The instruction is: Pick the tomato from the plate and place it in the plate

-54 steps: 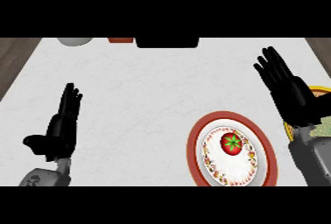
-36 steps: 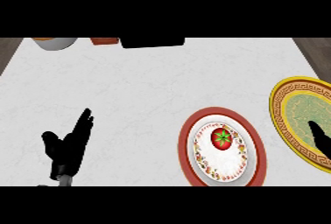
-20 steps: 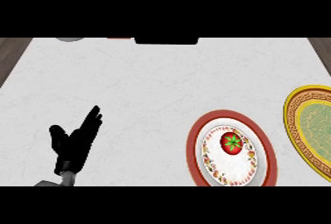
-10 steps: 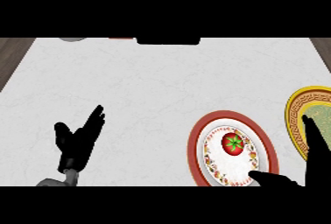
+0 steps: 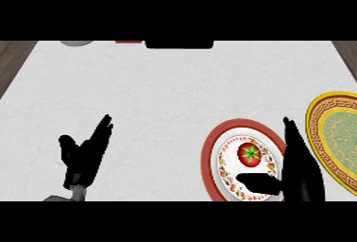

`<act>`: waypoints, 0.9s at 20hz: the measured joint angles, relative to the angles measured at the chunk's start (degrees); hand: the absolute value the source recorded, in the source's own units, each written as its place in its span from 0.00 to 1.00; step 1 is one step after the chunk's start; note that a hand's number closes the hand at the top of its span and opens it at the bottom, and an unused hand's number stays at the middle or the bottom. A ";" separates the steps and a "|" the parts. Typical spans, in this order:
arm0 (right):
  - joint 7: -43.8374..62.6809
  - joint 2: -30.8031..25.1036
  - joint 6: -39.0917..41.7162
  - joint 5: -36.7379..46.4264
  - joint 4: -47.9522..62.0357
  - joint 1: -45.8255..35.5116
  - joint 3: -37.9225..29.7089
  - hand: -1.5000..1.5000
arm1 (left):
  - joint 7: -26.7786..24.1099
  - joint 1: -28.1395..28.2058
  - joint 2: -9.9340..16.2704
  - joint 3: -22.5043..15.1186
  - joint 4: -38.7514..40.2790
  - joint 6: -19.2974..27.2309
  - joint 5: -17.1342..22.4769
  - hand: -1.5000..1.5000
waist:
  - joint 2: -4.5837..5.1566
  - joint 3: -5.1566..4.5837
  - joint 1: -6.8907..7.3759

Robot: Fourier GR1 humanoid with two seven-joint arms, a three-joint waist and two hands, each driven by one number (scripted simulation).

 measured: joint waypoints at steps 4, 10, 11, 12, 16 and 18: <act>-0.56 4.03 0.15 3.54 2.48 0.31 1.16 0.00 | 1.18 -0.01 -0.25 0.93 -0.05 -0.57 -0.38 0.50 | 0.00 -0.03 -0.23; -0.36 6.65 2.64 6.39 6.98 -1.55 -1.27 0.00 | 0.92 0.51 -0.65 1.55 -0.39 -1.21 -1.33 0.50 | -0.01 -0.03 -0.29; -0.27 7.22 3.03 7.14 7.75 -1.78 -1.44 0.00 | 0.96 0.30 -0.90 1.71 0.08 -1.39 -1.32 0.50 | -0.02 -0.02 -0.32; -0.55 7.27 3.32 7.16 8.29 -1.74 -2.24 0.00 | 0.49 0.27 -1.11 1.87 0.42 -1.65 -1.49 0.50 | -0.03 0.00 -0.34; -1.44 8.81 4.04 7.91 11.04 -2.11 -4.34 0.00 | 1.33 0.48 -1.50 2.38 -0.19 -1.85 -2.14 0.50 | -0.03 0.01 -0.35; -1.84 10.22 4.14 8.73 12.71 -2.43 -4.53 0.00 | 1.50 0.29 -1.76 2.84 0.17 -2.56 -2.22 0.50 | -0.04 0.02 -0.35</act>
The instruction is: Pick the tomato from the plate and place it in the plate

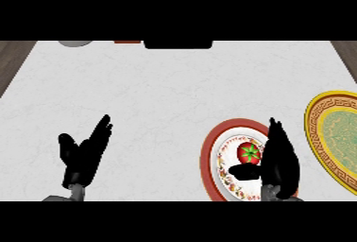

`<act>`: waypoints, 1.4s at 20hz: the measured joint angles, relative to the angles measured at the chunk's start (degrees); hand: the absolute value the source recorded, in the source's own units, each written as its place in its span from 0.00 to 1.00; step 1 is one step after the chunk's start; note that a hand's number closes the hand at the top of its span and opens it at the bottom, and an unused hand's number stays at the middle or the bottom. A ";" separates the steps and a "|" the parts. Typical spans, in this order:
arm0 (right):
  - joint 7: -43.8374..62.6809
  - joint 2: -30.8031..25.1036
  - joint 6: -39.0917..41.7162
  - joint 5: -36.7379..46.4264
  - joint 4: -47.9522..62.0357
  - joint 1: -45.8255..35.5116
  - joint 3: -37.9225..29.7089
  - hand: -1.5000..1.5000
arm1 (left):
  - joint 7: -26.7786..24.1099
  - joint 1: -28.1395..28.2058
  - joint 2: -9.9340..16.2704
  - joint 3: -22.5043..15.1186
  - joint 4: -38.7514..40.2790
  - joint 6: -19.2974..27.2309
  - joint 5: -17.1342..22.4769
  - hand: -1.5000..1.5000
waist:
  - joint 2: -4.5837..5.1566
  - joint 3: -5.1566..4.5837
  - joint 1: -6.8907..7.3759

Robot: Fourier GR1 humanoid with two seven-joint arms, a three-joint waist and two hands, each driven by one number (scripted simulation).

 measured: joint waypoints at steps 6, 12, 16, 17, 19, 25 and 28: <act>-2.21 1.38 1.10 -1.55 4.39 -1.11 -2.98 1.00 | -0.66 0.22 -1.40 0.75 0.28 -0.51 -1.57 0.50 | -0.04 0.06 0.02; -3.79 1.37 3.18 -0.88 8.73 -2.38 -2.19 1.00 | -0.30 -0.05 -1.76 1.65 0.44 -1.43 -2.43 0.50 | -0.10 -0.01 0.04; -4.32 0.62 4.22 0.80 8.03 -1.80 -1.81 1.00 | 0.37 0.93 -1.98 2.39 -0.89 -1.75 -3.09 0.50 | -0.08 -0.08 -0.03; -4.51 0.41 4.29 1.19 7.98 -1.65 -1.88 1.00 | 0.52 1.12 -2.13 2.49 -1.13 -1.76 -3.43 0.50 | -0.08 -0.09 -0.04; -5.20 -0.16 3.75 2.51 7.96 -1.21 -1.85 1.00 | -0.56 1.23 -2.60 3.01 -0.45 -2.47 -3.37 0.50 | -0.11 -0.08 -0.07; -8.28 0.26 -0.76 9.36 1.86 1.75 5.80 1.00 | 1.41 0.93 -2.25 3.81 -0.93 -3.04 -3.06 0.50 | -0.17 -0.08 -0.39; -11.58 0.41 -2.60 12.21 -2.46 4.53 13.97 1.00 | 1.42 0.99 -2.54 3.59 -0.83 -2.59 -3.65 0.50 | -0.28 -0.08 -0.54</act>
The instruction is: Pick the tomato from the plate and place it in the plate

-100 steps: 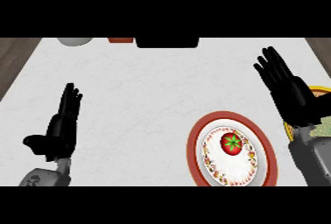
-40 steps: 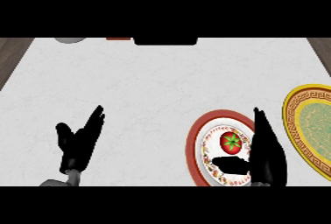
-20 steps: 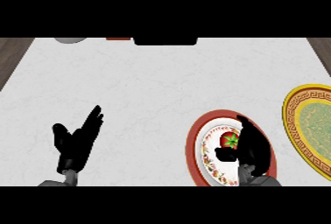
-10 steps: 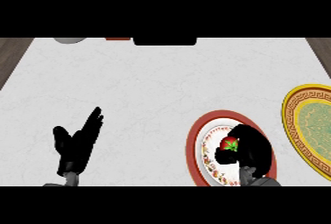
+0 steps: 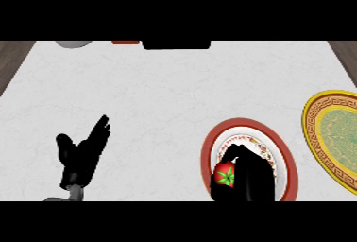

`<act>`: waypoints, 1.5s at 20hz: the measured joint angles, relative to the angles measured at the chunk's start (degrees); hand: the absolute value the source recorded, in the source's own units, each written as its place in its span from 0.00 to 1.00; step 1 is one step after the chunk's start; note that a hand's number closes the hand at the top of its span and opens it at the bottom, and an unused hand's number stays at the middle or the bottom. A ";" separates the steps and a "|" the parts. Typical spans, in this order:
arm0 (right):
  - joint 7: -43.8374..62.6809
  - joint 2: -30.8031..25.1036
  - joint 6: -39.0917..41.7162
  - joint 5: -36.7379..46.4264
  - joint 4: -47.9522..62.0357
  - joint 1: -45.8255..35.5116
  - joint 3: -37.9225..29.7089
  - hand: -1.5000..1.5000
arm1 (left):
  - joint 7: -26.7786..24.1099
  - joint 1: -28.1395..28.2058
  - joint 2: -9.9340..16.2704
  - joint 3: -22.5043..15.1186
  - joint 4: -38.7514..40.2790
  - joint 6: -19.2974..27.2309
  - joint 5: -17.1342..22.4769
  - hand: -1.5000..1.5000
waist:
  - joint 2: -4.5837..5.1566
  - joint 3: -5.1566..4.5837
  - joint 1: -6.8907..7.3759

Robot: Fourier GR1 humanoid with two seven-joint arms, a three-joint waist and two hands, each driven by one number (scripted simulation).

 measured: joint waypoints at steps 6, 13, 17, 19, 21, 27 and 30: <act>-0.37 -1.46 -6.75 10.56 -11.12 4.53 8.69 1.00 | -0.41 0.22 0.40 1.05 0.48 -1.05 0.52 0.50 | -0.05 0.03 -0.33; 0.36 -4.54 -15.99 13.47 -22.25 11.92 6.55 1.00 | 0.16 0.30 0.07 1.42 -0.03 -1.11 0.26 0.50 | 0.09 0.07 -0.31; -1.31 -7.26 -22.17 7.45 -25.67 14.84 0.77 1.00 | 0.45 -0.38 -0.80 1.16 0.16 -0.43 -0.51 0.50 | 0.20 0.10 -0.19; -3.02 -9.21 -25.99 2.61 -26.73 16.07 -2.39 1.00 | -0.23 0.03 -0.94 1.16 0.02 -0.58 -0.67 0.50 | 0.23 0.13 -0.15; -5.19 -11.32 -29.47 -2.31 -26.26 16.27 -6.40 1.00 | -0.91 -0.29 -0.86 1.49 0.98 -1.15 -0.69 0.50 | 0.23 0.17 -0.06; -12.17 -18.87 -37.03 -17.59 -18.09 13.61 -21.21 1.00 | -0.46 -0.63 -0.87 1.56 0.85 -1.87 -0.82 0.50 | 0.35 0.19 0.23; -15.87 -22.17 -39.46 -25.05 -12.18 10.68 -27.62 1.00 | -1.22 -0.55 -1.18 1.47 1.03 -1.84 -1.36 0.50 | 0.33 0.20 0.41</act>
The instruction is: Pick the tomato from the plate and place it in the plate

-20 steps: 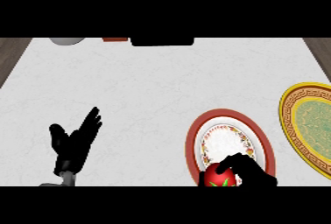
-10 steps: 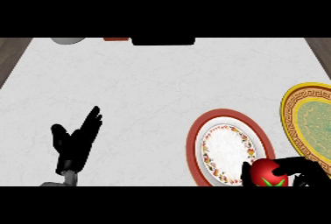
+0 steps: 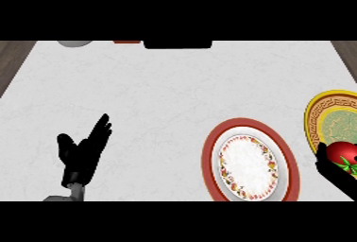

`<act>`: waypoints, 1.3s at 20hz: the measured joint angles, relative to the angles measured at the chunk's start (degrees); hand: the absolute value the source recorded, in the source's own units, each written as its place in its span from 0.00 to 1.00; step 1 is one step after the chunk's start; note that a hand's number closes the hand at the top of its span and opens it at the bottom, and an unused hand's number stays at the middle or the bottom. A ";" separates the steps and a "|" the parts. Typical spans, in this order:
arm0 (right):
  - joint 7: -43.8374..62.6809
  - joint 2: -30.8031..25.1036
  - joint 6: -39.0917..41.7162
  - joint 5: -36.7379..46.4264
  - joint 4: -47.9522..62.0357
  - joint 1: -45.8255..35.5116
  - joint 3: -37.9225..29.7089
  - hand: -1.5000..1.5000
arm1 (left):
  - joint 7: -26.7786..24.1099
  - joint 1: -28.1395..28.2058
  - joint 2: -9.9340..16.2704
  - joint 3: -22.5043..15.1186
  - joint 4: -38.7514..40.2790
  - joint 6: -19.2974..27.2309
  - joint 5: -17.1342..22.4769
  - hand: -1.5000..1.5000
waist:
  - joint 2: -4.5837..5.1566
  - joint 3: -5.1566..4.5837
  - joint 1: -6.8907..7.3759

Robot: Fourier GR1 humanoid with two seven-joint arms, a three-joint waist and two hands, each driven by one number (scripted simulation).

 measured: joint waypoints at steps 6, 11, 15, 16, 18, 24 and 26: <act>-12.95 -6.74 -2.32 -18.80 16.11 -6.96 -8.91 1.00 | 1.31 -0.66 -0.09 0.43 0.02 -0.25 0.15 0.50 | 0.08 0.03 0.41; -28.35 -8.55 0.73 -31.81 31.06 -13.39 -15.21 1.00 | 1.74 -0.77 -0.71 0.08 -0.38 -0.21 -0.27 0.50 | 0.15 0.00 0.63; -34.55 -9.75 6.38 -37.38 43.42 -17.23 -18.63 0.00 | 2.13 -0.76 -1.09 0.01 -0.79 -0.01 -0.53 0.50 | 0.31 -0.06 0.95; -34.04 -11.08 8.37 -37.29 46.45 -18.05 -18.50 0.00 | 1.80 -0.98 -1.06 0.06 -0.44 -0.30 -0.51 0.50 | 0.43 -0.04 1.22; -34.07 -12.72 12.15 -37.04 52.45 -19.49 -17.82 0.00 | 1.53 -0.85 -0.95 0.01 -0.74 -0.74 -0.44 0.50 | 0.55 -0.04 1.73; -44.23 -13.44 23.01 -40.30 69.74 -27.98 -19.23 0.00 | 2.03 -1.20 -1.17 -0.10 -0.46 -0.95 -0.77 0.50 | 0.59 0.04 1.96; -49.65 -13.87 26.18 -42.51 73.99 -30.00 -21.49 0.00 | 1.65 -1.15 -1.29 -0.03 -0.21 -0.85 -1.02 0.50 | 0.59 0.11 1.85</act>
